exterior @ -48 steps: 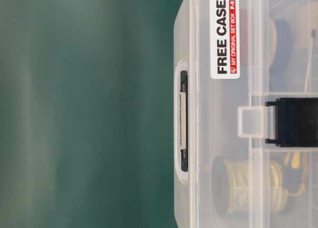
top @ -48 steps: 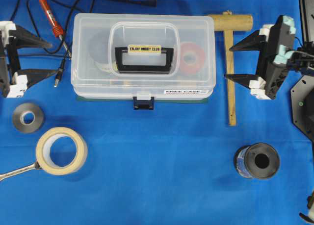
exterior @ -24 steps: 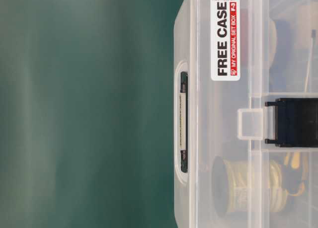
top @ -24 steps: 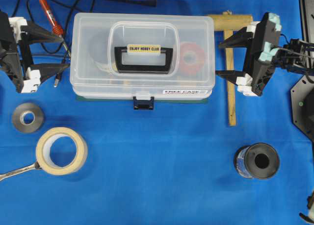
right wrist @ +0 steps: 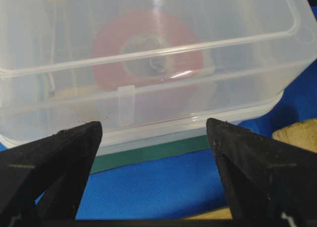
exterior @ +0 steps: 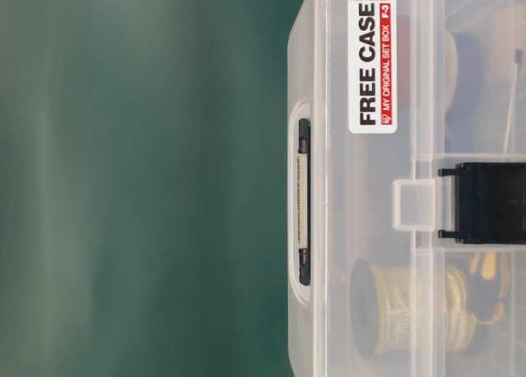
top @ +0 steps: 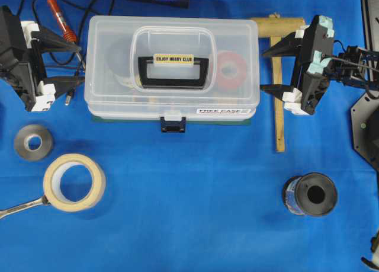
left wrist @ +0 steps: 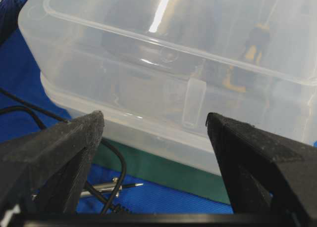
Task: Open the tool box with both arms.
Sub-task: 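Lower both grippers to the lid edges at the box's short sides, then grip the lid edges with both grippers and lift the lid upward and back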
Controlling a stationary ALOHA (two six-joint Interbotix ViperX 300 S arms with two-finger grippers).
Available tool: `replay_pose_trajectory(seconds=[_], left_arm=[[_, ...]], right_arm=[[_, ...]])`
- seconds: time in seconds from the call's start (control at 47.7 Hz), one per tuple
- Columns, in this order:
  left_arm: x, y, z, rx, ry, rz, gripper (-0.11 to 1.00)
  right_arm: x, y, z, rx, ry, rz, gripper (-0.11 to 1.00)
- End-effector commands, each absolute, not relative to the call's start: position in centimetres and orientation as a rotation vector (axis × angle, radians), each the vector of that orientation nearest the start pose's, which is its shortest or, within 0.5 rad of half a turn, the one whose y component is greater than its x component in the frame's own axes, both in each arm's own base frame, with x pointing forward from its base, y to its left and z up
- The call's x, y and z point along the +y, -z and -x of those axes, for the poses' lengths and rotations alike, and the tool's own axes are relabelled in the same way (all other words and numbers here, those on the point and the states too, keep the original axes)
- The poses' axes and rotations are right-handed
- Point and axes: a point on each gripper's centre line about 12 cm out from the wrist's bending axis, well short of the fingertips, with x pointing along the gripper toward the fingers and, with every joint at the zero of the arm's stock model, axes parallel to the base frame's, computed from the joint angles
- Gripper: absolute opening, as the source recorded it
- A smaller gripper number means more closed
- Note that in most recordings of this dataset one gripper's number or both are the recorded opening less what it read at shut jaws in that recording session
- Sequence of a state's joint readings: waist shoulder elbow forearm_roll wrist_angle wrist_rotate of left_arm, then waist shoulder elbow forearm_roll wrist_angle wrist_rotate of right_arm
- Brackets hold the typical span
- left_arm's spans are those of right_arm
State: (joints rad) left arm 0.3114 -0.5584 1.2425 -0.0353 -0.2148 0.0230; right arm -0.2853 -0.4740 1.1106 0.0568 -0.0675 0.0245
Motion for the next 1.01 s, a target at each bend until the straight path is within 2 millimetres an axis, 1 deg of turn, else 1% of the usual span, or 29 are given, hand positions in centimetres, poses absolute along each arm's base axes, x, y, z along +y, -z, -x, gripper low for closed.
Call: replay_pose_trajectory(seconds=[0.0,0.189,0.335,0.503,0.587,0.733,0.985], left_arm=[[7.4,-19.2,-23.0,0.385,-0.314,0.074,0.84],[7.5,-20.2,-23.7,0.358,-0.310,0.067,0.84],[7.6,-21.2,-24.1,0.327,-0.308,0.055,0.84],[7.8,-22.4,-23.9,0.287,-0.316,0.033,0.84],[8.1,-23.0,-23.6,0.264,-0.332,0.029,0.84],[8.7,-23.7,-23.0,0.233,-0.364,0.028,0.84],[10.5,-24.4,-22.4,0.188,-0.439,0.024,0.84]], right_arm=[[-7.5,-20.5,-25.8,0.464,0.302,-0.150,0.85],[-7.4,-21.9,-25.3,0.424,0.300,-0.143,0.85],[-7.2,-23.5,-24.8,0.380,0.294,-0.124,0.85],[-7.3,-25.3,-24.3,0.322,0.301,-0.103,0.85],[-7.8,-26.0,-24.1,0.297,0.319,-0.102,0.85],[-8.6,-26.2,-23.9,0.288,0.352,-0.104,0.85],[-9.8,-26.7,-23.6,0.266,0.401,-0.109,0.85]])
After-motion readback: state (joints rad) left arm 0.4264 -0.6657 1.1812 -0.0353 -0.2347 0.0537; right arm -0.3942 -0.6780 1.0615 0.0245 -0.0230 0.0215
